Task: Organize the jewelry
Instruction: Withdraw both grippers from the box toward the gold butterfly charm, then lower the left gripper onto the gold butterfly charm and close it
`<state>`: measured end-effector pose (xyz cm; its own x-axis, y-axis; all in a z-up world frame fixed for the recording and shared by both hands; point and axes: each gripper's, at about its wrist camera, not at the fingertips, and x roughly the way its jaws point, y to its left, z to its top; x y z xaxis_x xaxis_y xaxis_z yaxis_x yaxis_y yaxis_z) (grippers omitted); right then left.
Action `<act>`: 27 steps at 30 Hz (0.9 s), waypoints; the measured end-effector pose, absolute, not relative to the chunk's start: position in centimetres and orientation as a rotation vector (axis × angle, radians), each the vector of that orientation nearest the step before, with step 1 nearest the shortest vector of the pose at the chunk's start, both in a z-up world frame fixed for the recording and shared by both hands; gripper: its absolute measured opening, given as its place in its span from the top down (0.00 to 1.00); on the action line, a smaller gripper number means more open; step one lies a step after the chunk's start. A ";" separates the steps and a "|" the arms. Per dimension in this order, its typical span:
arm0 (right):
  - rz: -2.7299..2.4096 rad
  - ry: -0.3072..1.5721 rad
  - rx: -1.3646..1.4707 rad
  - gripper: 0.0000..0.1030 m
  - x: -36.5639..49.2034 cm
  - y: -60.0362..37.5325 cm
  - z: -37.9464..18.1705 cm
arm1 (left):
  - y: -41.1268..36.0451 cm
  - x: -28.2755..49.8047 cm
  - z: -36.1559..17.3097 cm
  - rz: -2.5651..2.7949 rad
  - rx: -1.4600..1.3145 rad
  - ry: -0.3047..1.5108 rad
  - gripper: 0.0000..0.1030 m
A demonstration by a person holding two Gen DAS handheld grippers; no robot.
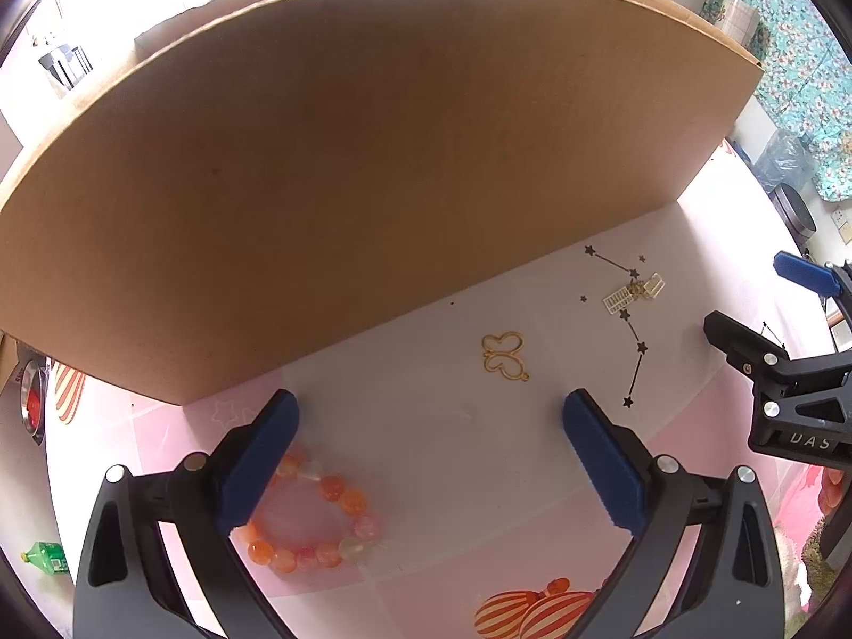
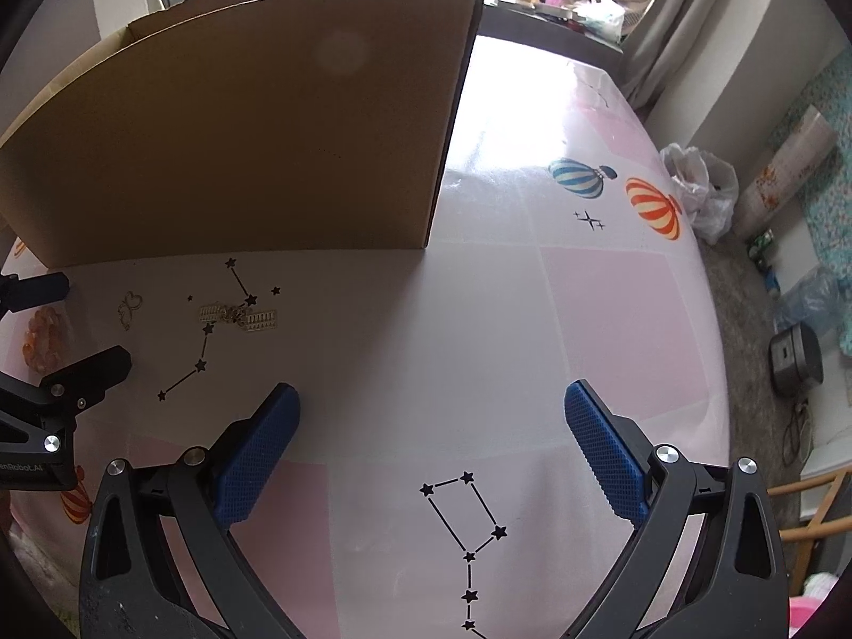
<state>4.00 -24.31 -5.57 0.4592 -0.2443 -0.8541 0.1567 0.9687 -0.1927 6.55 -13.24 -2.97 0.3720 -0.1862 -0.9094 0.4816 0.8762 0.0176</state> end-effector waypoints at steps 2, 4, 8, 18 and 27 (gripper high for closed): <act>-0.242 1.047 -0.123 0.08 3.9 -23.8 -5.5 | -13.1 6.4 -3.0 -0.451 0.307 1.100 0.05; -0.229 1.026 -0.129 0.08 3.7 -23.5 -5.3 | -13.1 6.4 -3.0 -0.466 0.316 1.099 0.05; -0.192 0.999 -0.085 0.08 3.3 -23.5 -5.1 | -12.8 6.5 -2.8 -0.494 0.333 1.080 0.05; -0.072 0.934 -0.004 0.08 3.7 -23.6 -4.5 | -12.8 5.1 -0.9 -0.668 0.354 0.935 0.35; -0.035 0.922 0.051 0.09 3.5 -23.6 -4.4 | -13.6 6.2 -1.3 -0.737 0.424 0.964 0.70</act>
<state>3.49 -23.63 -4.38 0.6037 -0.0084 -0.7972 0.0521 0.9982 0.0289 6.17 -13.61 -1.33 0.3598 -0.3727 -0.8554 0.7278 0.6858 0.0073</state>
